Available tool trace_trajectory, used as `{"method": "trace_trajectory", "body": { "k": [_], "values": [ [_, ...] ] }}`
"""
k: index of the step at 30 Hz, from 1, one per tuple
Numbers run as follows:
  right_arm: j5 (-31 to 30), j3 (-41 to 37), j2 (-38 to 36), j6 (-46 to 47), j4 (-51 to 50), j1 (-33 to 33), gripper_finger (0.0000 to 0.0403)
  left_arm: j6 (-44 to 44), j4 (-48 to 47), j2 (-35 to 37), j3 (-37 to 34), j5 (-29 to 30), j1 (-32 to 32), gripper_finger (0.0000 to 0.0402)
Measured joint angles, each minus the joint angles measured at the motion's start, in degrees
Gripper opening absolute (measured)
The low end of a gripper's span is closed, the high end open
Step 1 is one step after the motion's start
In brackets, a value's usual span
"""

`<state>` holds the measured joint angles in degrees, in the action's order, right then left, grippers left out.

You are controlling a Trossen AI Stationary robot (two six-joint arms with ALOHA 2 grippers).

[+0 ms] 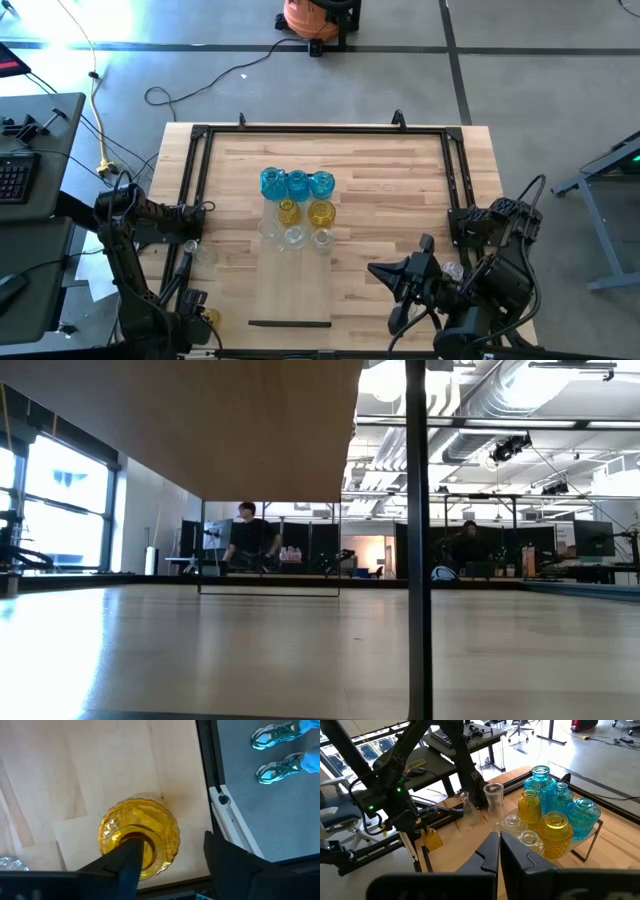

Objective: Sort vases onto shelf
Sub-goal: Put the yellow vase on the shelf to align with the other yellow vases

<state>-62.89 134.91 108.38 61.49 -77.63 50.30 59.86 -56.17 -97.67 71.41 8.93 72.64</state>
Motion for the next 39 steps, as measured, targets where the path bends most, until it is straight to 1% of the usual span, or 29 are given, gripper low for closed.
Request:
{"method": "trace_trajectory", "body": {
  "k": [3, 10, 12, 18, 23, 28, 35, 39],
  "values": [
    [0.0, 0.0, 0.0, 0.0, 0.0, 0.0, 0.0000, 0.0, -0.4, 0.0, -0.2, 0.0, 0.0, 0.0157],
    [-0.5, 0.0, 0.0, 0.0, 0.0, 0.0, 0.0000, 0.1, -0.5, 0.0, -0.2, 0.6, 0.0, 0.0050],
    [-0.5, 0.0, 0.0, 0.0, 0.0, 0.0, 0.0000, 0.1, -0.5, -0.1, -0.2, 0.6, 0.0, 0.0028],
    [-0.5, 0.0, 0.0, 0.0, 0.0, 0.0, 0.0000, 0.1, -0.5, -0.2, -0.2, 0.5, 0.0, 0.0025],
    [-0.5, 0.0, 0.0, 0.0, 0.0, 0.0, 0.0000, 0.1, -0.5, -0.2, -0.3, 0.6, 0.0, 0.0034],
    [-0.5, 0.0, 0.0, 0.0, 0.0, 0.0, 0.0000, 0.1, -0.6, -0.2, -0.3, 0.3, 0.0, 0.0027],
    [-0.5, 0.0, 0.0, -0.5, -0.1, 0.0, 0.0000, -1.5, -1.8, -0.3, 0.8, -1.3, -0.1, 0.0029],
    [-0.5, 0.0, 0.0, -0.5, -0.1, 0.0, 0.0000, -3.7, -4.1, -0.5, 2.1, -3.3, -0.6, 0.0025]
  ]
}}
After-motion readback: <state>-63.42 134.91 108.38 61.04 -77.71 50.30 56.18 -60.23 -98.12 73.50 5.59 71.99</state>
